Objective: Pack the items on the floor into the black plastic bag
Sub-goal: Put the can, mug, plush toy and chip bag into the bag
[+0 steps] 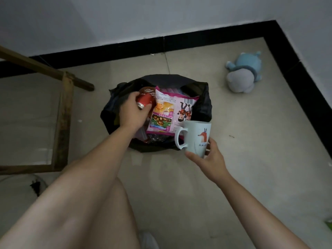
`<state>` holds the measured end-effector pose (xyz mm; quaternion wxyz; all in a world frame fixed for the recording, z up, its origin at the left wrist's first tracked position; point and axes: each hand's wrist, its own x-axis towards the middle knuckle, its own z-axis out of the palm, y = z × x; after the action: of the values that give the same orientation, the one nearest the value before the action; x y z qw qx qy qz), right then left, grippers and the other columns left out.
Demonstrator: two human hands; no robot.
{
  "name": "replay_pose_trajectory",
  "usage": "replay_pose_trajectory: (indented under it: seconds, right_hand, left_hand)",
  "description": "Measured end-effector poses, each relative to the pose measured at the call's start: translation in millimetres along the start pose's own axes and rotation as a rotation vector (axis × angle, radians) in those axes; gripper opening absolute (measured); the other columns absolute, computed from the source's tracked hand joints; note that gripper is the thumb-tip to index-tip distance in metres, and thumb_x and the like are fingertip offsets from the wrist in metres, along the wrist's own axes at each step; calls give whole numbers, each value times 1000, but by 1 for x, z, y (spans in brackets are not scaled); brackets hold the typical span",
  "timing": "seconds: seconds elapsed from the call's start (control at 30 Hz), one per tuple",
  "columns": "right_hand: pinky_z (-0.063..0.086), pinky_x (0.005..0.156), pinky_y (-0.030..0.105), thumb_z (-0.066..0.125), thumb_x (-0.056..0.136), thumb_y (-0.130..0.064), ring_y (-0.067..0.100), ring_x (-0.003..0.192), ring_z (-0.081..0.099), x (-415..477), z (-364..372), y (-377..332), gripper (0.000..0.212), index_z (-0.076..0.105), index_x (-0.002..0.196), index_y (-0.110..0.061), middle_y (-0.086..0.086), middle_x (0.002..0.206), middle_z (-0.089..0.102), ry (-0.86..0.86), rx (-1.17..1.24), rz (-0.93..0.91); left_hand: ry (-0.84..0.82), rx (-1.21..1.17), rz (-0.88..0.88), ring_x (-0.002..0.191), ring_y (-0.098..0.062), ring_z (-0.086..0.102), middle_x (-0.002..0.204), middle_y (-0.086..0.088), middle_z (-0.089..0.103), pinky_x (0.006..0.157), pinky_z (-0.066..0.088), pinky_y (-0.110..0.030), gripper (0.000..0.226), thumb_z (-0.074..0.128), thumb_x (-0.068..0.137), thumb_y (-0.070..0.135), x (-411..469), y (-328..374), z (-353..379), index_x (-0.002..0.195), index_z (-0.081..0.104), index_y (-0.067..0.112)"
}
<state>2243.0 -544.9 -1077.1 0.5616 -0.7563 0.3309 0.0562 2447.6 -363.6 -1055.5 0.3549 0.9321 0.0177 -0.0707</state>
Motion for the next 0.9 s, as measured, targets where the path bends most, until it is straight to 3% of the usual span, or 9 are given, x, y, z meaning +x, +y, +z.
replay_pose_trajectory:
  seconds: [0.13, 0.27, 0.4, 0.47, 0.57, 0.63, 0.7, 0.8, 0.9]
  right_hand:
    - [43, 66, 6, 85, 73, -38, -5, 98, 57, -5, 4, -15, 85, 36, 142, -30, -19, 114, 55, 37, -16, -26]
    - [44, 74, 9, 85, 72, -41, 2, 107, 56, -4, 6, -41, 85, 36, 142, -31, -19, 120, 55, 40, -48, -110]
    - [47, 77, 12, 84, 72, -42, -3, 104, 54, 3, 5, -68, 84, 36, 141, -32, -32, 112, 51, 37, -96, -199]
    - [51, 78, 15, 84, 71, -45, 0, 105, 56, 8, 7, -77, 87, 36, 142, -29, -24, 117, 54, 33, -104, -207]
    - [57, 90, 35, 83, 68, -53, 9, 116, 56, 19, 22, -85, 95, 33, 144, -30, -13, 132, 54, 28, -132, -197]
    - [56, 92, 40, 81, 67, -56, 10, 117, 55, 26, 39, -92, 97, 30, 145, -29, -12, 133, 53, 39, -170, -218]
    - [56, 91, 41, 79, 67, -57, 12, 112, 58, 30, 58, -101, 98, 28, 146, -28, -10, 130, 55, 49, -199, -256]
    - [55, 86, 46, 74, 66, -63, 20, 111, 60, 34, 87, -108, 97, 26, 143, -29, -4, 127, 57, 50, -295, -323]
    - [52, 86, 46, 73, 70, -57, 26, 114, 53, 36, 111, -106, 89, 27, 140, -28, 2, 129, 52, 68, -409, -412]
  left_hand:
    - [-89, 104, 40, 126, -28, 49, 140, -10, 48, 102, 46, -42, 58, 63, 93, 35, 9, 1, 8, 145, 41, 21]
    - [-127, -44, -32, 130, -29, 48, 144, -9, 48, 105, 42, -42, 60, 60, 96, 33, 13, 4, 4, 149, 36, 20]
    - [-123, -110, -71, 131, -27, 47, 145, -8, 48, 106, 40, -40, 57, 59, 96, 34, 11, 8, -11, 147, 39, 16]
    - [-36, -102, 25, 124, -22, 53, 138, -6, 54, 102, 45, -36, 48, 59, 95, 34, 6, 17, -24, 139, 49, 17]
    - [134, -58, 277, 110, -11, 56, 124, 1, 57, 94, 49, -30, 34, 59, 94, 34, -5, 23, -54, 126, 59, 21]
    - [251, 20, 389, 109, -13, 54, 120, 0, 55, 90, 45, -27, 36, 62, 91, 37, -12, 18, -72, 123, 59, 21]
    - [338, 100, 306, 121, -22, 46, 128, -5, 49, 96, 39, -32, 52, 67, 84, 45, -11, 6, -84, 130, 54, 23]
    - [179, 232, 6, 131, -30, 40, 139, -10, 45, 105, 37, -45, 72, 70, 78, 56, -3, -15, -88, 137, 45, 23]
    - [36, -49, -141, 94, -25, 68, 99, -7, 70, 85, 54, -42, 30, 57, 93, 44, 0, -26, -89, 104, 63, 17]
